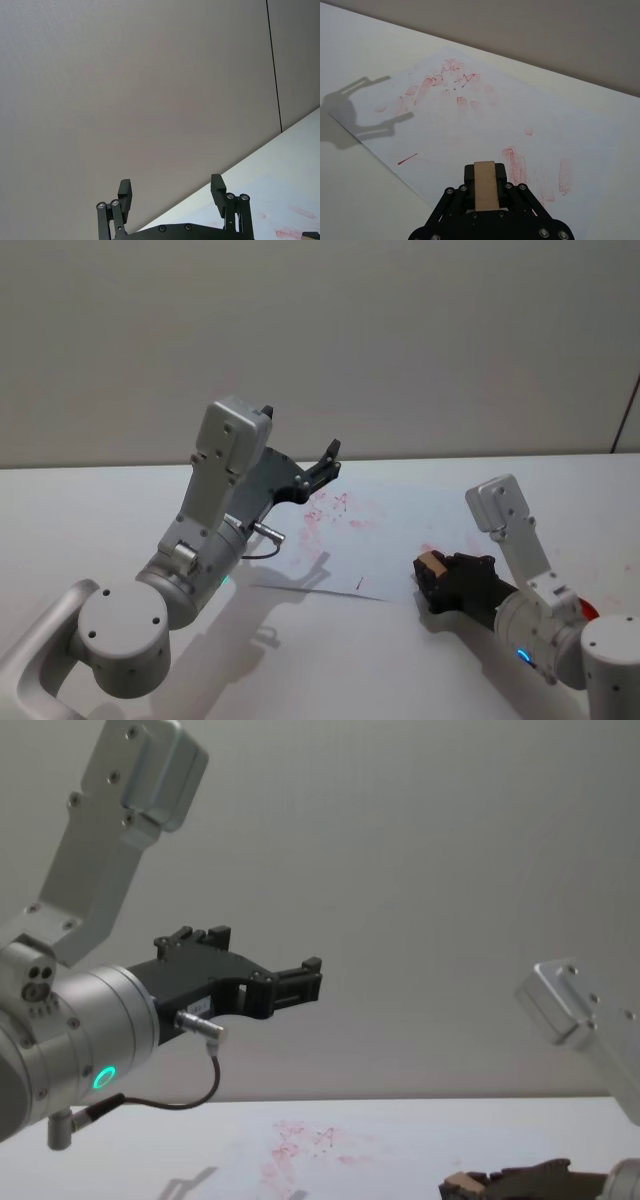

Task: Use the one hand to pick up the stamp and affix it onto the A4 paper.

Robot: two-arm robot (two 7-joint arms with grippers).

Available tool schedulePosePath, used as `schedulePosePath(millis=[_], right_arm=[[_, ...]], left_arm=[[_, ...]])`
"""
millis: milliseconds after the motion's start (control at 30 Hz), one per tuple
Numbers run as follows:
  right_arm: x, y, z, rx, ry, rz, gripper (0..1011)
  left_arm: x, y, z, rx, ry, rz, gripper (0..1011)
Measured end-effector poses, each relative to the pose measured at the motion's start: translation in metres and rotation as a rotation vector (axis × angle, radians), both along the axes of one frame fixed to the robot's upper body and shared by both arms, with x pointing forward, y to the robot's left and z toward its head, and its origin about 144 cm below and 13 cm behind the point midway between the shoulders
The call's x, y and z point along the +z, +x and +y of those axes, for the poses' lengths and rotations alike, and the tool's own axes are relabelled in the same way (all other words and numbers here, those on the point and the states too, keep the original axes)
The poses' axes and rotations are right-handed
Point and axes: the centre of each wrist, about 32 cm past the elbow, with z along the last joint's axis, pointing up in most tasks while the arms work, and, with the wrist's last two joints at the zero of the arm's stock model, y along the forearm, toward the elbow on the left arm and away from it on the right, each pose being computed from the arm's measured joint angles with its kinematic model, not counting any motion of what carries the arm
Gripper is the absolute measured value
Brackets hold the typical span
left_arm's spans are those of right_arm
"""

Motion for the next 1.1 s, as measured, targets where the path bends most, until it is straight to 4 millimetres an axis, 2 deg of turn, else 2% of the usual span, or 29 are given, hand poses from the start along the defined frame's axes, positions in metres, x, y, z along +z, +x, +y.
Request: schedulePosePath(millis=[200,367,567,767,1100], right_arm=[[0.006,0.003,0.001,-0.014,0.033,-0.047,219],[0.018,0.005,0.002,-0.034,0.077,-0.096,219],[0.037,0.004,-0.007,-0.083,0.125,-0.155,219],[0.047,-0.009,-0.027,-0.143,0.134,-0.162,219],[0.044,-0.042,-0.061,-0.213,0.088,-0.100,219]], left_arm=[[0.000,0.000,0.000,0.000,0.000,0.000,1001],[0.000,0.000,0.000,0.000,0.000,0.000,1001],[0.000,0.000,0.000,0.000,0.000,0.000,1001],[0.000,0.000,0.000,0.000,0.000,0.000,1001],[0.000,0.000,0.000,0.000,0.000,0.000,1001]])
